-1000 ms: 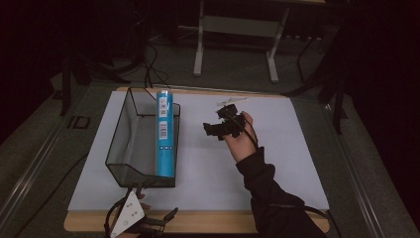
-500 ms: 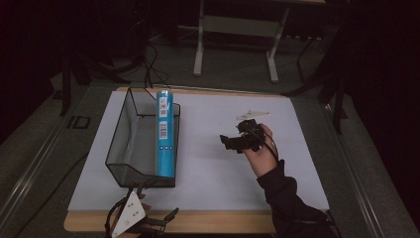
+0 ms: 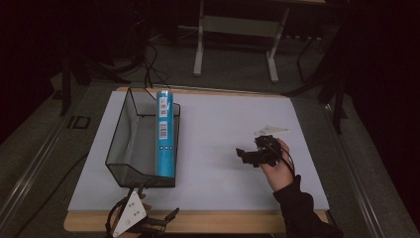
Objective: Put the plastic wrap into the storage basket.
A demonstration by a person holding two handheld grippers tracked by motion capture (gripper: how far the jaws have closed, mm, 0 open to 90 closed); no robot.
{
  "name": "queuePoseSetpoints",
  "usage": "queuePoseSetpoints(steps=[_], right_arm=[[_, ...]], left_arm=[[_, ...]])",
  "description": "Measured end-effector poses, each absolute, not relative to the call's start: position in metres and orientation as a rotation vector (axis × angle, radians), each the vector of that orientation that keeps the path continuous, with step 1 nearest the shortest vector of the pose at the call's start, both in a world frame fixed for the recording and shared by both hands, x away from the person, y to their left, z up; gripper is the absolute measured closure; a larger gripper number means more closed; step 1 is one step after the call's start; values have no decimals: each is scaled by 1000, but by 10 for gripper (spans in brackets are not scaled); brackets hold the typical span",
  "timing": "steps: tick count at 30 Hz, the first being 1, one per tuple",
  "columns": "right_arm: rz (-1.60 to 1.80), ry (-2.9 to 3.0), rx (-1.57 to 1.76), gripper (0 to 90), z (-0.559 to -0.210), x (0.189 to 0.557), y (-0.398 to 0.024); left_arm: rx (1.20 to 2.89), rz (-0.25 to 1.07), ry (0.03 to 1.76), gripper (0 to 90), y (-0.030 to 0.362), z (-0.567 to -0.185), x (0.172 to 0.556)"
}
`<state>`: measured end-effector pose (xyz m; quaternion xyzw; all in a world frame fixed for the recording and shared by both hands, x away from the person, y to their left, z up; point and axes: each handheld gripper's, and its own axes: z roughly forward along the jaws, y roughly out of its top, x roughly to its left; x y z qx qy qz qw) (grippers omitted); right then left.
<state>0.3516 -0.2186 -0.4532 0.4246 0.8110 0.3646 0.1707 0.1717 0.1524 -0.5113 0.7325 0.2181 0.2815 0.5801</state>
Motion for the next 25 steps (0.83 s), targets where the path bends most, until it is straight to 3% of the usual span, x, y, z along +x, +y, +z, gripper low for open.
queuePoseSetpoints(steps=[11,25], right_arm=[[1030,2293,1246,141,-478,334,-247],[944,2326,1195,141,-498,335,-241]], left_arm=[[1715,651,510,18,151,-511,173],[1717,652,499,19,152,-511,172]])
